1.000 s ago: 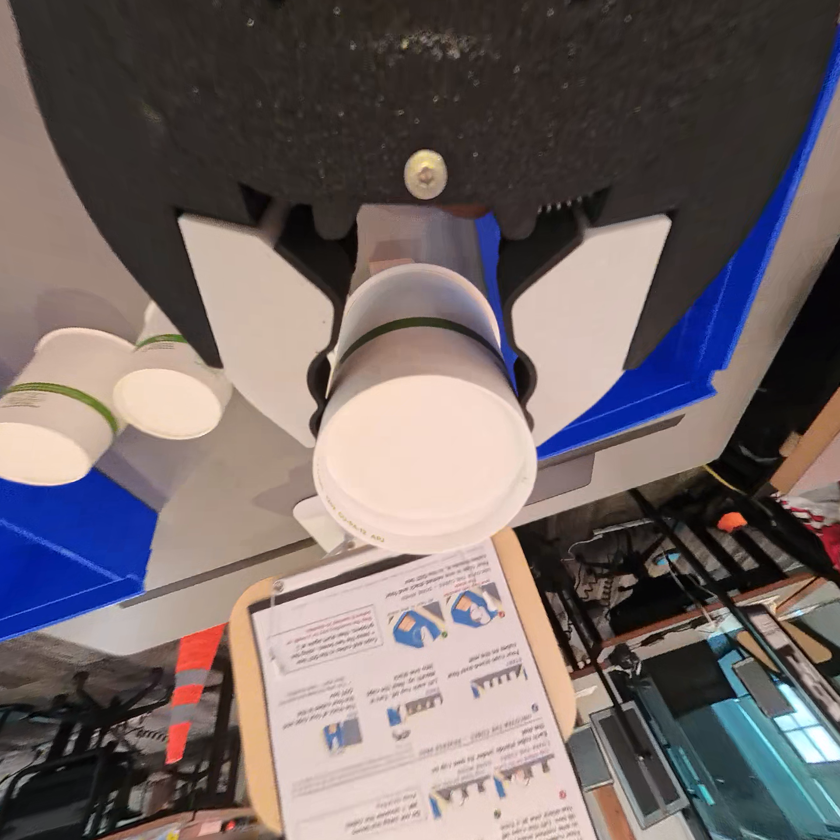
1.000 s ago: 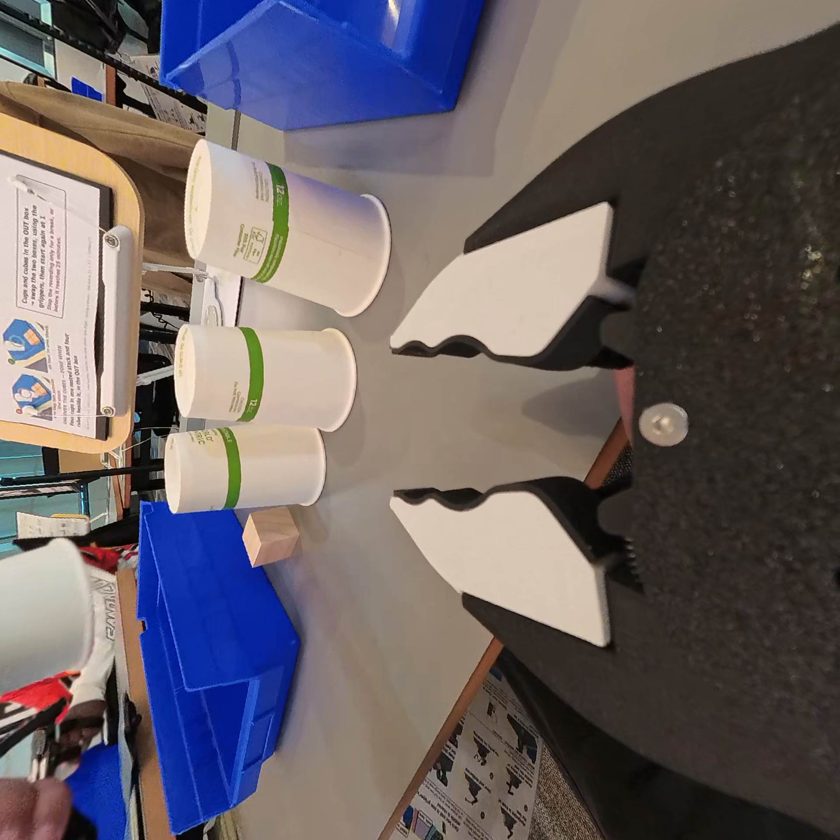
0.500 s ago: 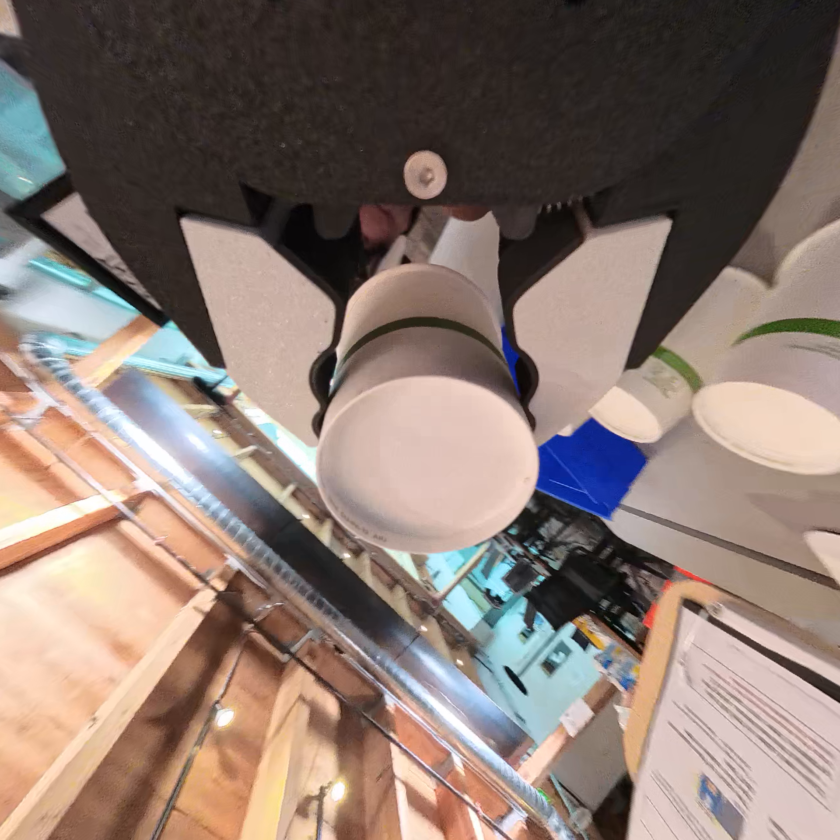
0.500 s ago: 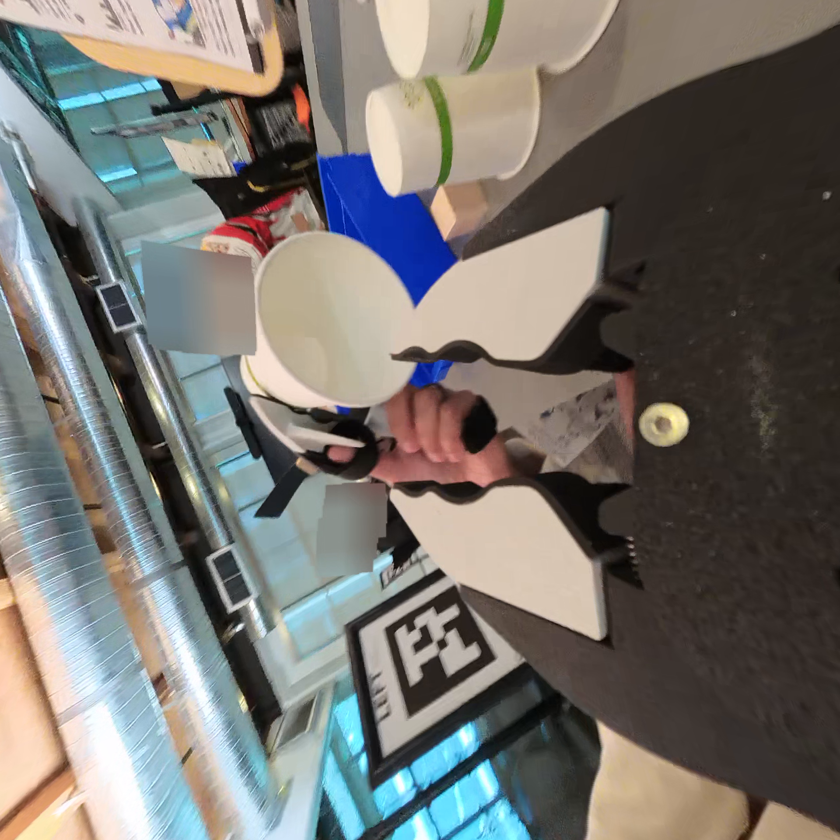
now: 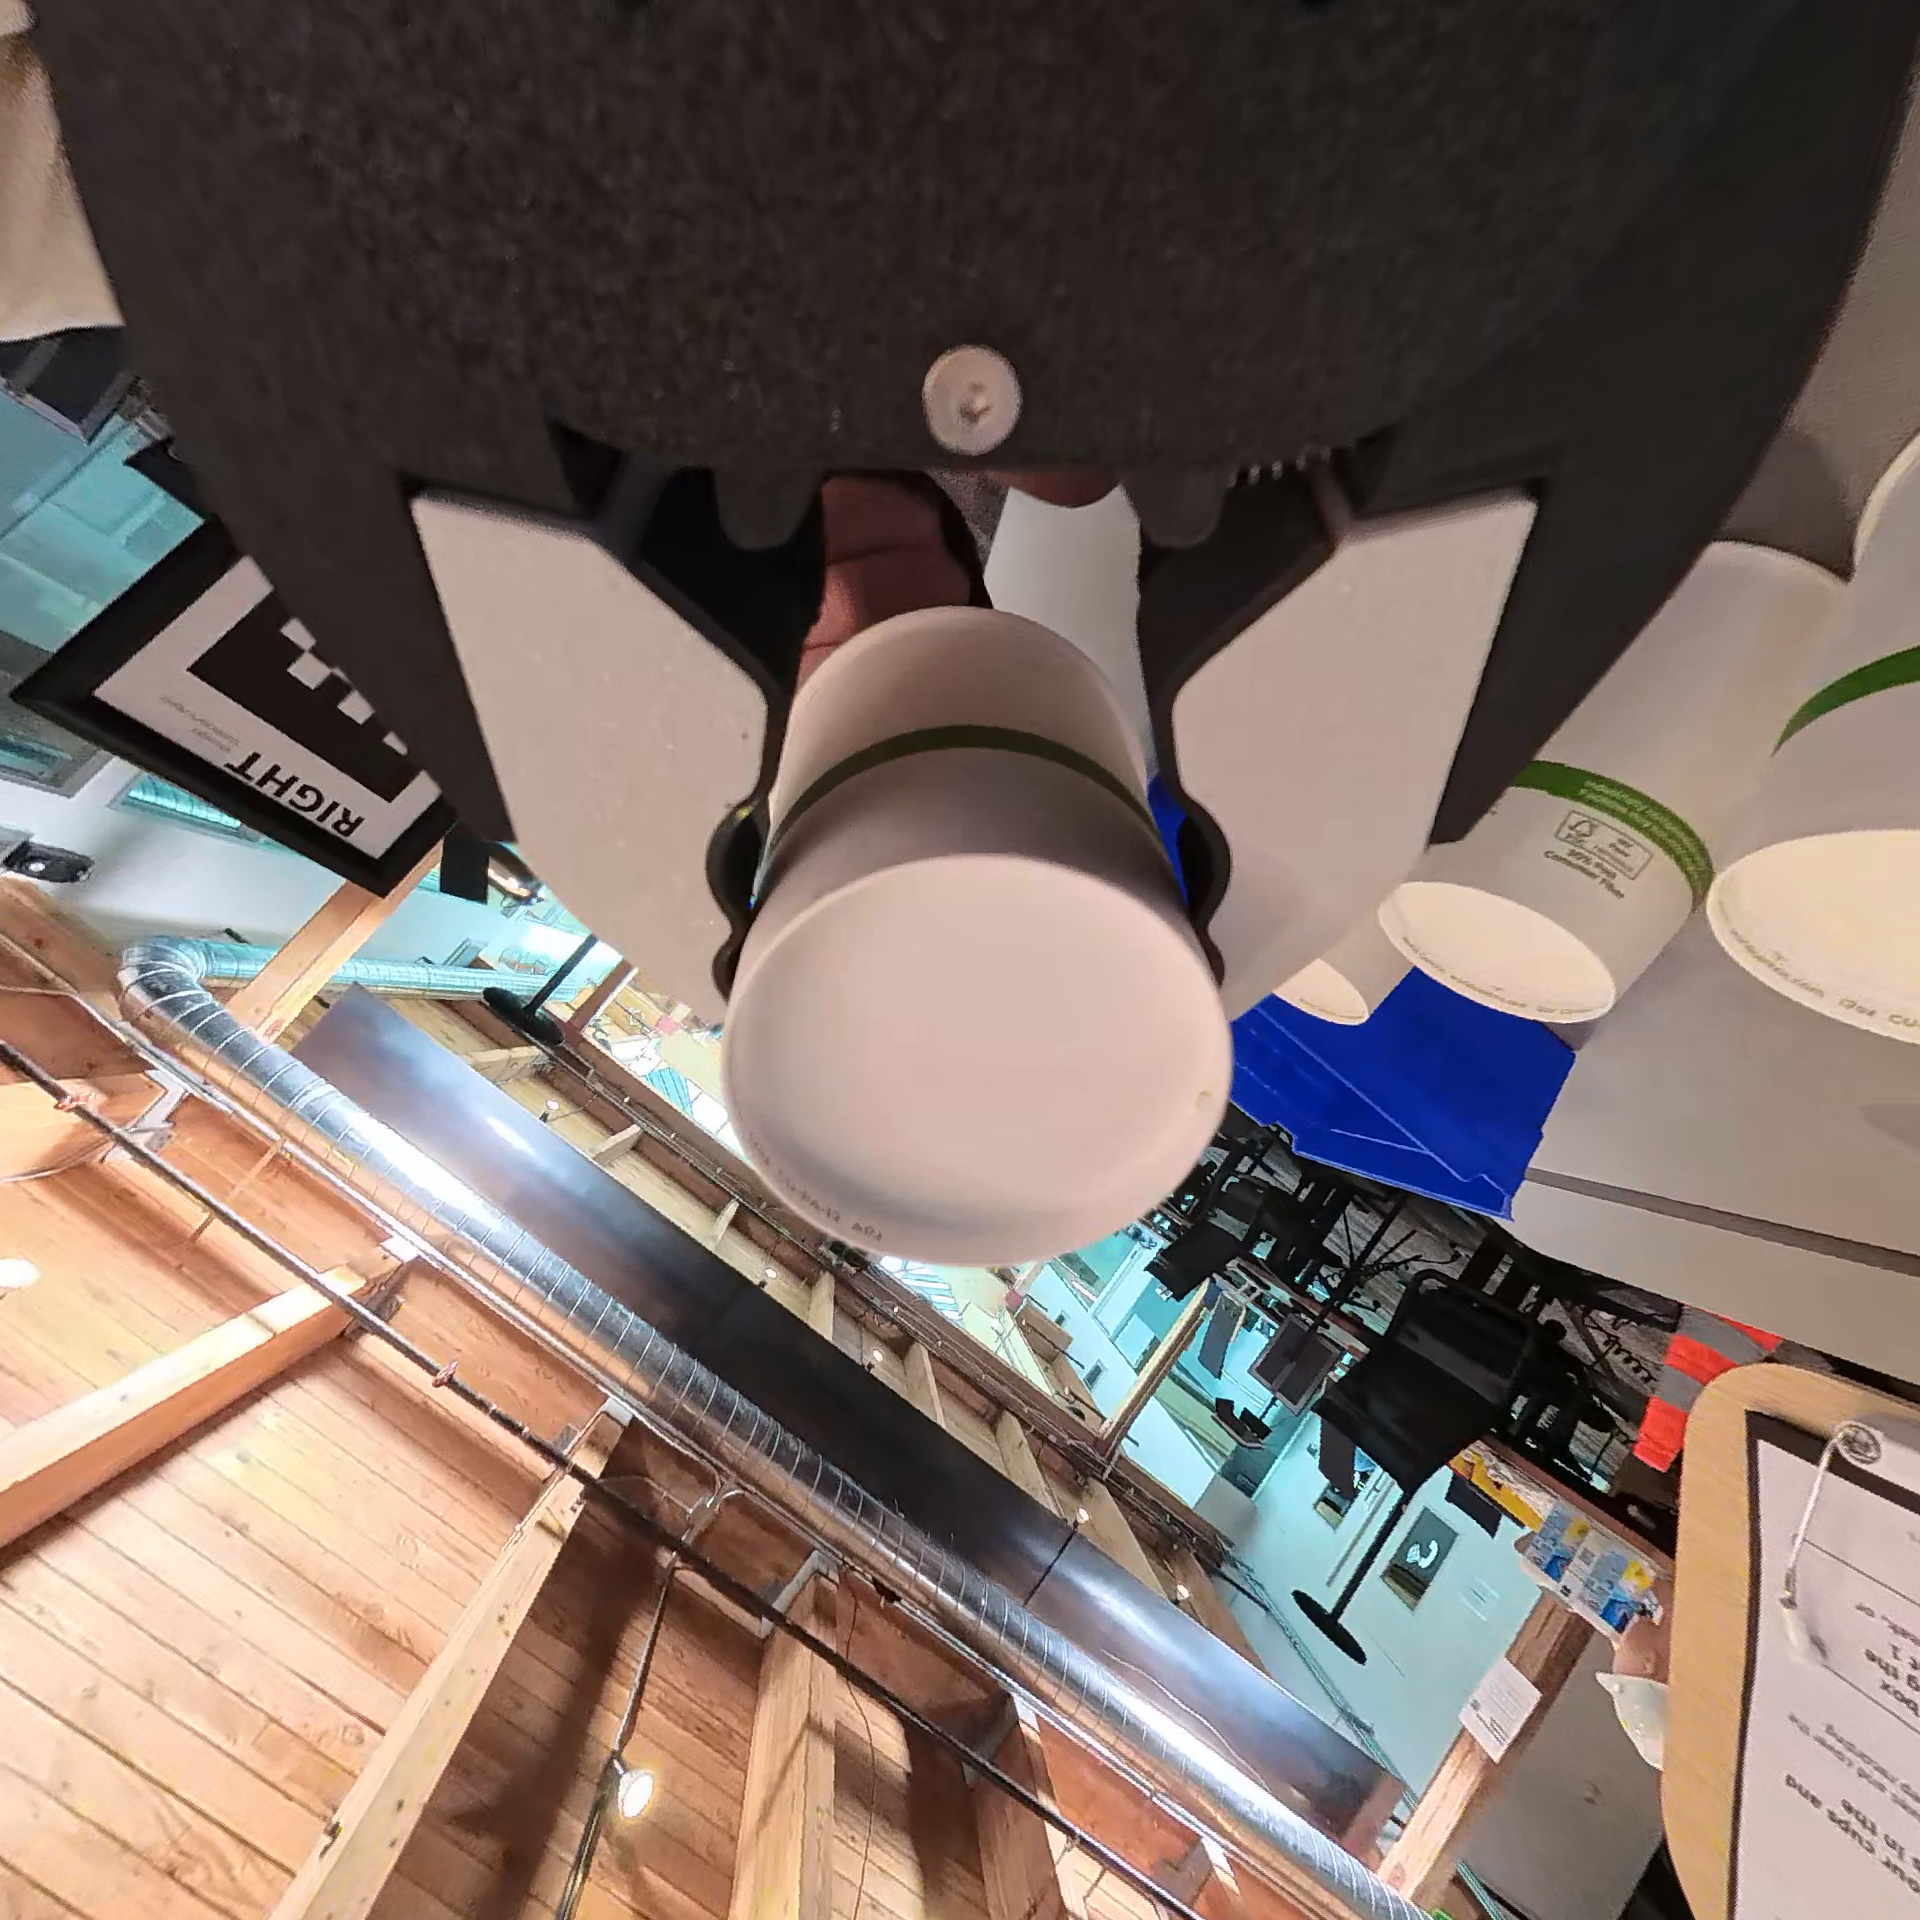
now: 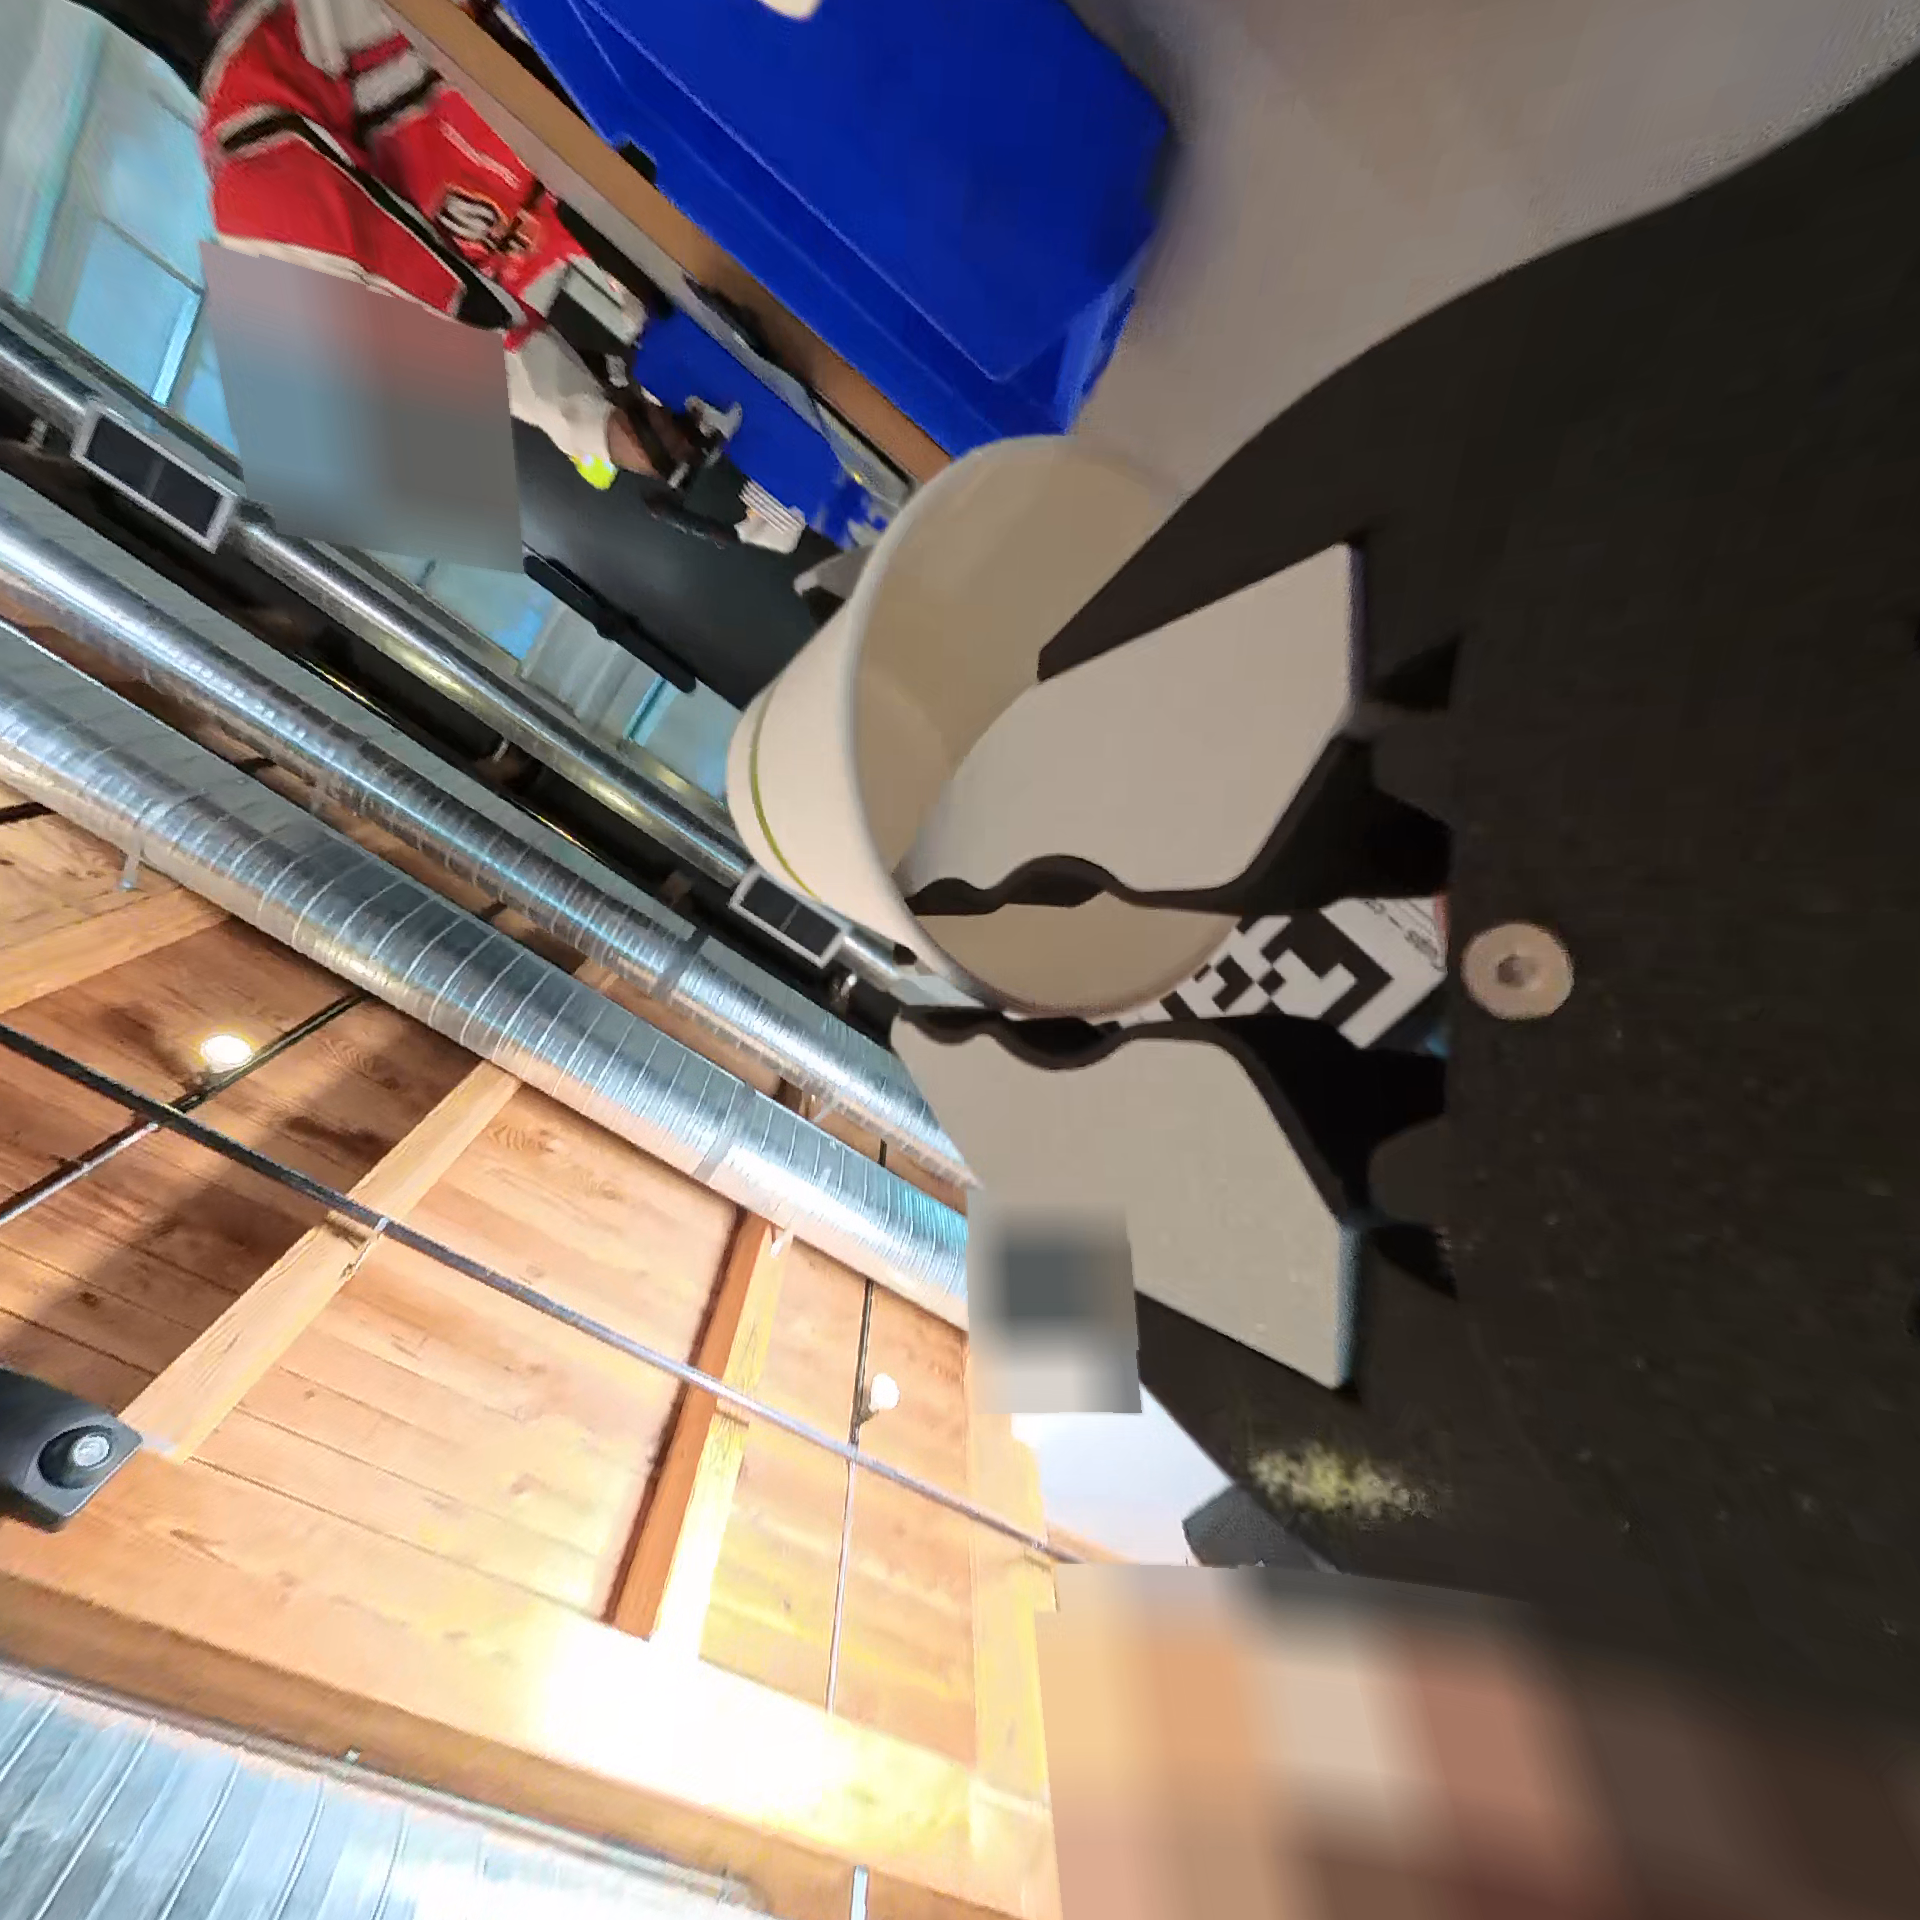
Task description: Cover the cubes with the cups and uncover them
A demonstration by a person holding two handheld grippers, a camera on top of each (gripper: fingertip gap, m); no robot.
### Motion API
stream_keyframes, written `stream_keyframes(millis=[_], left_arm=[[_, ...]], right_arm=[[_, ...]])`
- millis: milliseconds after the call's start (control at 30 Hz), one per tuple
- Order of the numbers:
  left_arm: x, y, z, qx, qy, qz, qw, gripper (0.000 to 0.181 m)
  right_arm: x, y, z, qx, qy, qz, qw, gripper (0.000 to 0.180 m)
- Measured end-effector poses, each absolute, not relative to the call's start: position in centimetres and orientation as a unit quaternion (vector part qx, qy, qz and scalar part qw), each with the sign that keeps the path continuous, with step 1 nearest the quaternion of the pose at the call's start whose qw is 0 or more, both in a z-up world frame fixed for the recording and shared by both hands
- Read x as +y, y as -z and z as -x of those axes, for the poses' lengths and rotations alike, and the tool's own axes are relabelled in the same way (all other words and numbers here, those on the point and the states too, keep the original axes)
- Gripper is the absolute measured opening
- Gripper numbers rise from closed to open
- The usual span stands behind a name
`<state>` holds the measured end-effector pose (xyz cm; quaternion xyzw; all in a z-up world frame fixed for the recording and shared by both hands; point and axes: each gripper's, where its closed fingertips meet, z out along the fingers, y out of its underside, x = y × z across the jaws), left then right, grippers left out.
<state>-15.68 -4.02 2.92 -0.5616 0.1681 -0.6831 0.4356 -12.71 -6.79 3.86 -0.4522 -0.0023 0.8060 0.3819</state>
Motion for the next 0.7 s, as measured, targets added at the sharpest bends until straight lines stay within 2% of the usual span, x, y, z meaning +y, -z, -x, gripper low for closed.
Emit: stream_keyframes(millis=[200,233,367,400,533,633,700], left_arm=[[-3.7,-2.0,15.9,0.192,0.673,0.569,0.432,0.08],[-3.6,-1.9,16.0,0.196,0.667,0.573,0.433,0.079],[-4.9,-1.7,17.4,0.24,0.635,0.597,0.427,0.094],[-5.3,-1.5,18.2,0.249,0.617,0.607,0.434,0.092],[-6.9,2.0,20.7,0.279,0.509,0.676,0.454,0.085],[-6.8,5.1,22.4,0.284,0.384,0.733,0.485,0.081],[-6.7,6.5,23.5,0.287,0.312,0.746,0.514,0.079]], right_arm=[[-6.4,-3.1,13.0,0.025,-0.831,0.452,0.323,0.009],[-6.3,-3.0,13.1,0.025,-0.829,0.457,0.323,0.004],[-6.1,-2.5,12.3,0.003,-0.778,0.51,0.367,0.001],[-6.1,-2.4,11.9,-0.01,-0.756,0.53,0.383,0.001],[-6.6,-2.7,9.1,-0.091,-0.631,0.622,0.455,0.001],[-6.6,-3.4,5.6,-0.179,-0.453,0.705,0.516,0.001],[-7.0,-3.4,3.4,-0.251,-0.317,0.754,0.517,0.001]])
